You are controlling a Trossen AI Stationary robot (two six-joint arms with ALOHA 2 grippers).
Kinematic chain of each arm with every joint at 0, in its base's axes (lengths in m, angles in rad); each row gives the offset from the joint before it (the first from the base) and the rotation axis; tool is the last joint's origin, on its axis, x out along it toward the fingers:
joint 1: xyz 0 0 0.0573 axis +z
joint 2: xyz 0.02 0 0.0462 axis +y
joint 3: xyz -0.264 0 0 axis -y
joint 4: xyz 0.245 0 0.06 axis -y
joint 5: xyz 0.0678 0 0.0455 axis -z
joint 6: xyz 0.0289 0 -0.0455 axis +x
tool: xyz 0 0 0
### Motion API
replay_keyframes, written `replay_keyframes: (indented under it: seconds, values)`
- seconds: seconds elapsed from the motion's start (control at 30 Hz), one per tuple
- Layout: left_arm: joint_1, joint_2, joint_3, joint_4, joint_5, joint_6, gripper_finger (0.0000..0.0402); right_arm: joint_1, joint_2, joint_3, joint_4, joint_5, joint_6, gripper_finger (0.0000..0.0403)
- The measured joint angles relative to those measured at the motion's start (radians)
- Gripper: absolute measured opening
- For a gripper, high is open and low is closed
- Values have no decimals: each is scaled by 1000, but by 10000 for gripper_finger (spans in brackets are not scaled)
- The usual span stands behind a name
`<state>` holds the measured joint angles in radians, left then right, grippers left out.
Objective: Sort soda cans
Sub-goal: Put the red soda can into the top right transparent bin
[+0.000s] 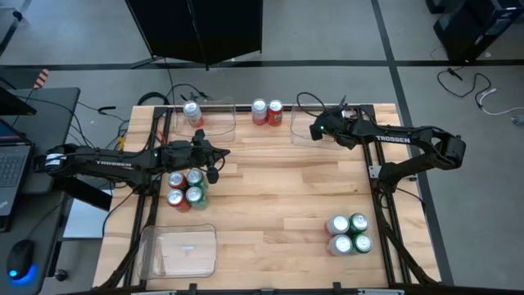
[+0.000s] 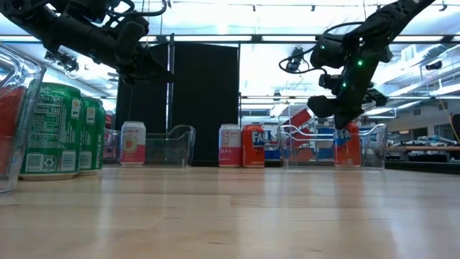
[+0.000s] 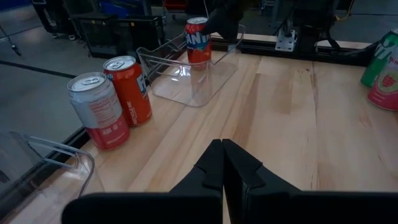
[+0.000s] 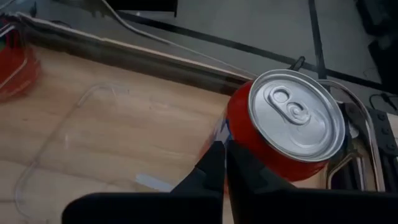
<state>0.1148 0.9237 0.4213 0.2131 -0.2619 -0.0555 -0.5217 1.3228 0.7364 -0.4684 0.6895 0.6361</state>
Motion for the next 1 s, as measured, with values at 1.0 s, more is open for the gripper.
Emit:
replay_keyframes:
  seconds: [1.0]
  values:
    - [0,0,0,-6,0,-5,1,129,0,0,421,-148,-228,42]
